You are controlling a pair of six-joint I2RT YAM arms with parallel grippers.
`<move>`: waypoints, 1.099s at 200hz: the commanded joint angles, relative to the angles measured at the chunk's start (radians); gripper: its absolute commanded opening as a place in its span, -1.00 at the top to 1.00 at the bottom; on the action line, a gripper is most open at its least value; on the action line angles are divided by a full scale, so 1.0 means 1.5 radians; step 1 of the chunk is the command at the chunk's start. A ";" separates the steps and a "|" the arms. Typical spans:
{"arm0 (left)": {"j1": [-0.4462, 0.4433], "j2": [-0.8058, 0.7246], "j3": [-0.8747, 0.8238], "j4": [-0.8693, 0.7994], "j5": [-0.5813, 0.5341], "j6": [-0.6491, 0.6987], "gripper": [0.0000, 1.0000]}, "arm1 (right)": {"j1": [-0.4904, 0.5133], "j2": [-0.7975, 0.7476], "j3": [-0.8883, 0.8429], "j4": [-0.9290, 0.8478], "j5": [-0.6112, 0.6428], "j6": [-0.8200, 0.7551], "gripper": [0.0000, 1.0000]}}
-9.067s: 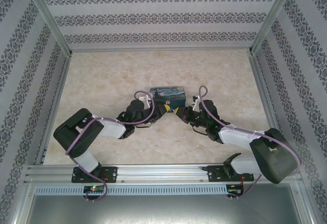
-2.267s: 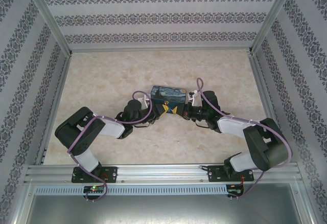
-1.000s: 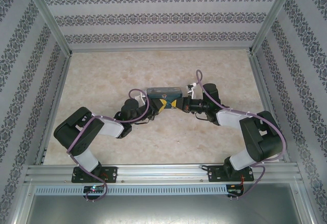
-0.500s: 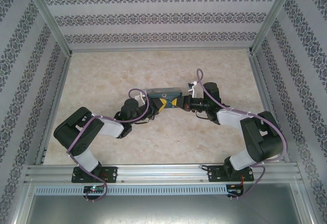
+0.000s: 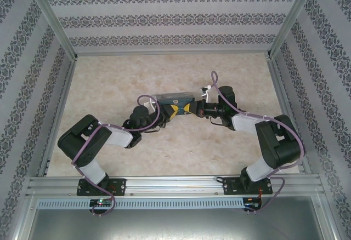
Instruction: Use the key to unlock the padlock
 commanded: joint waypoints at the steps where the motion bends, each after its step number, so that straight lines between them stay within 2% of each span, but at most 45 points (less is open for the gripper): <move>1: -0.021 -0.024 0.005 0.075 0.098 0.002 1.00 | 0.007 0.024 0.020 0.060 0.007 0.047 1.00; 114: -0.026 -0.023 0.010 0.091 0.083 -0.011 1.00 | 0.058 0.006 -0.001 0.059 0.015 0.140 1.00; 149: -0.027 -0.027 0.007 0.092 0.082 -0.016 1.00 | 0.050 0.012 -0.003 0.046 0.018 0.103 1.00; 191: -0.027 -0.029 0.008 0.099 0.083 -0.025 1.00 | 0.039 -0.006 -0.012 0.018 0.021 -0.054 1.00; 220: -0.026 -0.030 0.012 0.096 0.087 -0.028 1.00 | 0.022 0.011 -0.007 0.029 0.011 -0.073 1.00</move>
